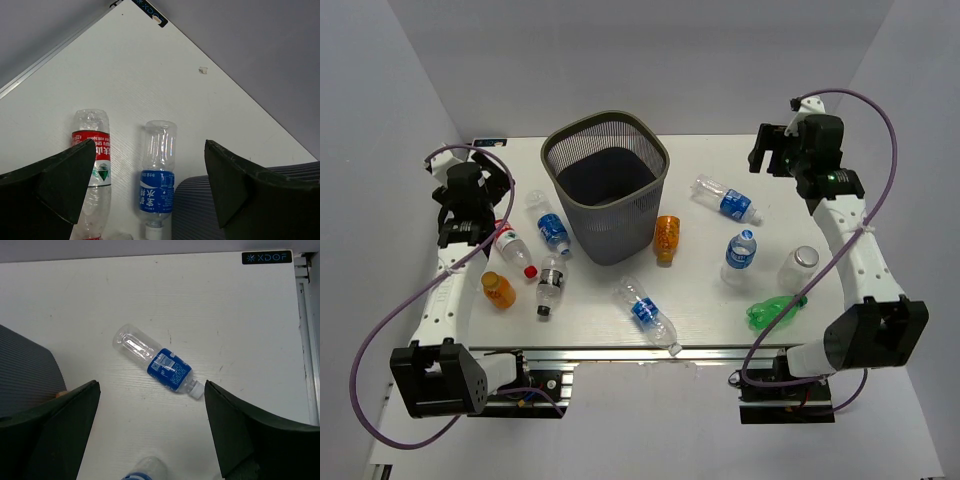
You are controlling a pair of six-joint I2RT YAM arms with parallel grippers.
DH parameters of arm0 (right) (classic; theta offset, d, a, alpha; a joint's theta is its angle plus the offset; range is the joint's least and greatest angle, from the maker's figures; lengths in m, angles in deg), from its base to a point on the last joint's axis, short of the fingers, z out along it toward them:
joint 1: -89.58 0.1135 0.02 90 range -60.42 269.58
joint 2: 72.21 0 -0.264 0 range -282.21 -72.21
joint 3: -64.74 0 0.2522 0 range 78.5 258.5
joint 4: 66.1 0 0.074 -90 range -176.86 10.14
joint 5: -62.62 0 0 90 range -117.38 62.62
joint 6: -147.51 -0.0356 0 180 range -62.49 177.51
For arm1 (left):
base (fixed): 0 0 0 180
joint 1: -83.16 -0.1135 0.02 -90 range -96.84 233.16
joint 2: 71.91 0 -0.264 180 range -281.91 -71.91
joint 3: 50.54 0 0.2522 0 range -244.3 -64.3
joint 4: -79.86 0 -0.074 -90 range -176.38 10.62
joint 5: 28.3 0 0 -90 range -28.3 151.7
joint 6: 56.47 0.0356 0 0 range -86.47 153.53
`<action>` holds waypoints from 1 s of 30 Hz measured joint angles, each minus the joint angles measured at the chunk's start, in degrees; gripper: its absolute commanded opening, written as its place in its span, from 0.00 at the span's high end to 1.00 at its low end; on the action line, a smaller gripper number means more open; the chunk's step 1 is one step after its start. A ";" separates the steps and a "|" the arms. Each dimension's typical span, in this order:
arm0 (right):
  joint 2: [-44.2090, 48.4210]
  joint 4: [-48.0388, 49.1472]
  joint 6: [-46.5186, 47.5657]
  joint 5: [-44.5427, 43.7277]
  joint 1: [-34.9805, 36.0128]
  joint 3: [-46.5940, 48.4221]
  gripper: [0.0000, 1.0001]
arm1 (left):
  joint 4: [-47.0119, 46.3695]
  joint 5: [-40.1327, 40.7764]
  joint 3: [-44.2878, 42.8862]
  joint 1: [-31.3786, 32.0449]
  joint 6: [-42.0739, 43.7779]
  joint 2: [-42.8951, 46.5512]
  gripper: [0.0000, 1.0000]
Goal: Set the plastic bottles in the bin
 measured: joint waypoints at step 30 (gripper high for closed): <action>-43.34 -11.21 32.89 21.14 -1.33 21.88 0.11 | -0.76 -1.57 1.09 0.00 4.13 -4.70 0.02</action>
